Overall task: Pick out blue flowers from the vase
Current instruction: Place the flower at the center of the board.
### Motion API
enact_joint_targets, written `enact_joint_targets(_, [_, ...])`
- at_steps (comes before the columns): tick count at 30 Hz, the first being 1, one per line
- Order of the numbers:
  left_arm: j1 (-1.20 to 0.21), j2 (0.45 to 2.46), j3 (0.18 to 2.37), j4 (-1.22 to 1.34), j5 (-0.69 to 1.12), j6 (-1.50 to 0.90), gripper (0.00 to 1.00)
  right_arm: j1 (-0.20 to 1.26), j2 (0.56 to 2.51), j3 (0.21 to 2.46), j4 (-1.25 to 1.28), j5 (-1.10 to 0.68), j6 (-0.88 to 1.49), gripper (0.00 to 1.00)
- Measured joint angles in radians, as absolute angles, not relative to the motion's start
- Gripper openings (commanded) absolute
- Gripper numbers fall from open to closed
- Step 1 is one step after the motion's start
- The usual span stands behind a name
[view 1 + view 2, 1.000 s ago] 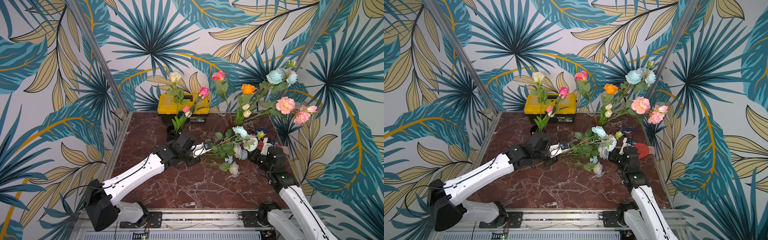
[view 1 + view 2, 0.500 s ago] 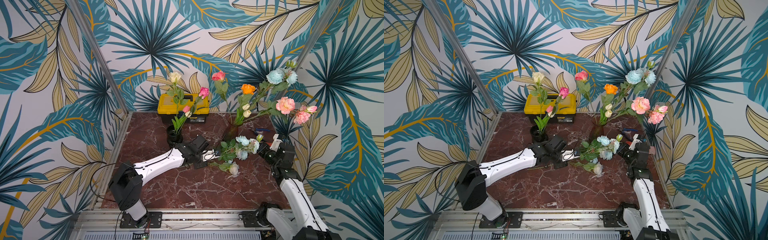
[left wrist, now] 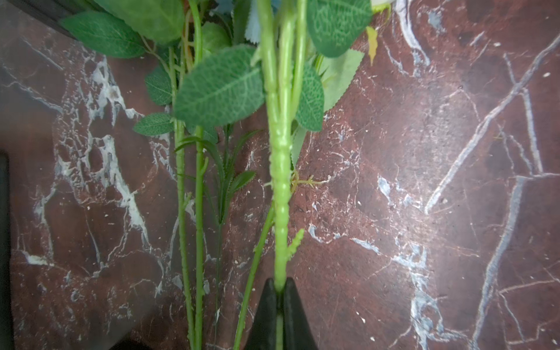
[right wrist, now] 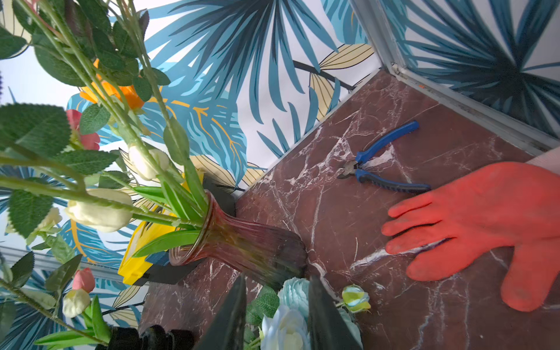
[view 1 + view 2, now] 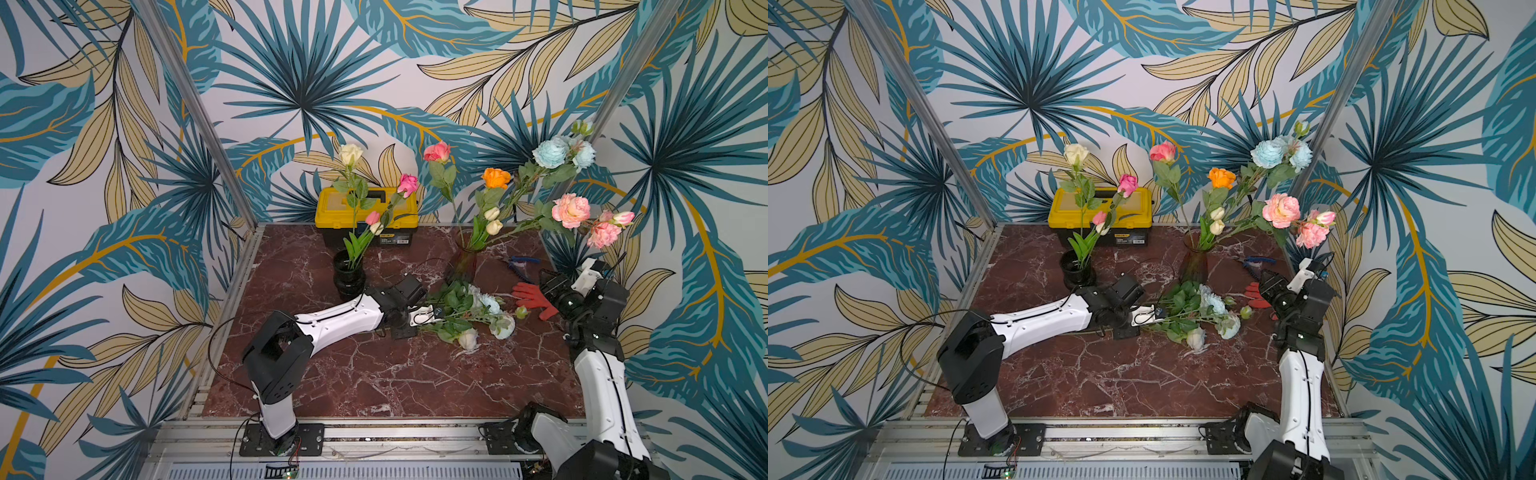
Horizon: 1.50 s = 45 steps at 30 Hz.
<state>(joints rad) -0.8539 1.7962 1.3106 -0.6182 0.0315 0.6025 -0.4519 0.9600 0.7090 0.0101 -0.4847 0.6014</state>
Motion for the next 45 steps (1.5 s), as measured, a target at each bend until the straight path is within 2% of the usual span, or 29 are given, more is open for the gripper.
enact_joint_targets(8, [-0.848,1.82,1.332,-0.614,0.024,0.632,0.0,-0.448,0.983,0.767,-0.036,-0.566,0.517,0.34])
enact_joint_targets(18, [-0.828,1.892,1.375,-0.588,0.022,0.661,0.0,-0.371,0.984,0.793,-0.139,-0.577,0.399,0.34])
enact_joint_targets(19, [-0.827,1.898,1.375,-0.588,0.022,0.662,0.01,-0.37,0.984,0.794,-0.142,-0.577,0.395,0.34])
enact_joint_targets(21, [-0.826,1.909,1.375,-0.587,0.022,0.663,0.14,-0.369,0.99,0.799,-0.149,-0.577,0.387,0.34])
enact_joint_targets(23, [-0.826,1.916,1.375,-0.586,0.022,0.664,0.22,-0.365,0.995,0.803,-0.153,-0.577,0.384,0.34])
enact_joint_targets(27, [-0.826,1.923,1.374,-0.58,0.022,0.661,0.36,-0.358,0.998,0.807,-0.156,-0.577,0.38,0.35])
enact_joint_targets(30, [-0.825,1.923,1.374,-0.577,0.023,0.658,0.42,-0.347,1.002,0.814,-0.163,-0.577,0.374,0.35])
enact_joint_targets(37, [-0.816,1.91,1.371,-0.573,0.047,0.634,0.48,-0.295,1.007,0.842,-0.189,-0.573,0.339,0.35])
enact_joint_targets(45, [-0.775,1.738,1.331,-0.518,0.157,0.536,0.5,-0.287,1.075,0.852,-0.126,-0.577,0.371,0.35])
